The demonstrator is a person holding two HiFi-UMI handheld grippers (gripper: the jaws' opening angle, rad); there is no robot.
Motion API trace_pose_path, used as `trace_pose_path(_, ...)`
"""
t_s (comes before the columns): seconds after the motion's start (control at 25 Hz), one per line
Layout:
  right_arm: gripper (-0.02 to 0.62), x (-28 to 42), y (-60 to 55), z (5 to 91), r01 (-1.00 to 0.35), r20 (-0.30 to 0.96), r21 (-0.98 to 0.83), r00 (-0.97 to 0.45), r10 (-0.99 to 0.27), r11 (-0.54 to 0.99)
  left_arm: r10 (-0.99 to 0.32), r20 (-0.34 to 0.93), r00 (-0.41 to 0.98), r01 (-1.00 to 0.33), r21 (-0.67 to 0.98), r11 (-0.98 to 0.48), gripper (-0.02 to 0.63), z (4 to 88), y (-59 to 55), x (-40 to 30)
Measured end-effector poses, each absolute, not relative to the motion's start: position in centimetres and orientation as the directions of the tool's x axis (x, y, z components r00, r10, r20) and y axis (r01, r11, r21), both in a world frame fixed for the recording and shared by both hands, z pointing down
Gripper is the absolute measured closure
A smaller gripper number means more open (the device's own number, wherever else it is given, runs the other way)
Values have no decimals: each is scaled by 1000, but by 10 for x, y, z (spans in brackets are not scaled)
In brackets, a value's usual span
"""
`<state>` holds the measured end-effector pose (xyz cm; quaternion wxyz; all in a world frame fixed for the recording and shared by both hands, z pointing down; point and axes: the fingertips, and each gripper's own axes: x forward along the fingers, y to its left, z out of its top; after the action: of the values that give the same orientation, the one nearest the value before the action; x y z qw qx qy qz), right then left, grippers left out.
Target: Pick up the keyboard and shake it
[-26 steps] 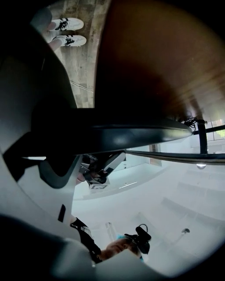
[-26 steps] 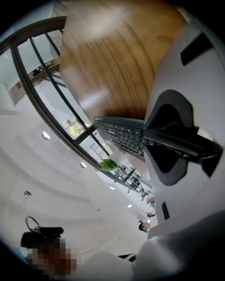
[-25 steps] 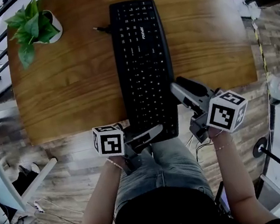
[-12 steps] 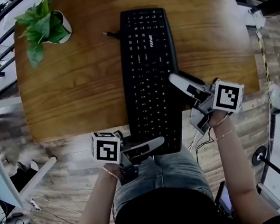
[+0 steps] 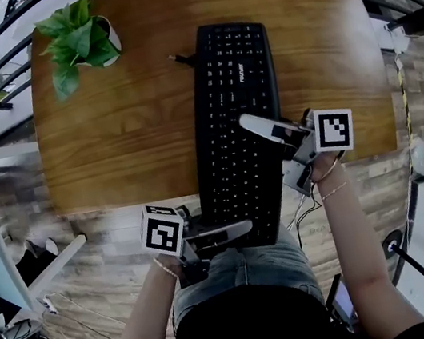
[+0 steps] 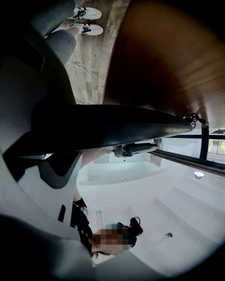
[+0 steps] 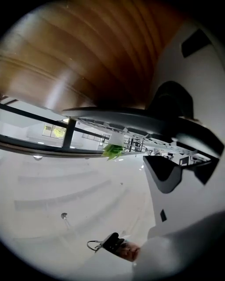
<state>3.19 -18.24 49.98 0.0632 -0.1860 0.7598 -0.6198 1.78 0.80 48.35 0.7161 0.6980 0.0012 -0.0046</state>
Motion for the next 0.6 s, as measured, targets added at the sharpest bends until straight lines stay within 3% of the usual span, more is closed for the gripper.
trace_pose_path(0.12,354,28,-191,501,-177,116,-971,-935,-334,159,3,1,1000,-1,1000,19,489,484,9,18)
trace_pose_path(0.28,443,25,-194,506,-231,168,-954,-941,-294,193,4,19,1000,-19,1000,7,489,488,9,18)
trace_pose_path(0.6,460,26,-191,514,-298,218,-931,-918,-331,212,19,58,998,-57,998,-36,489,501,11,15)
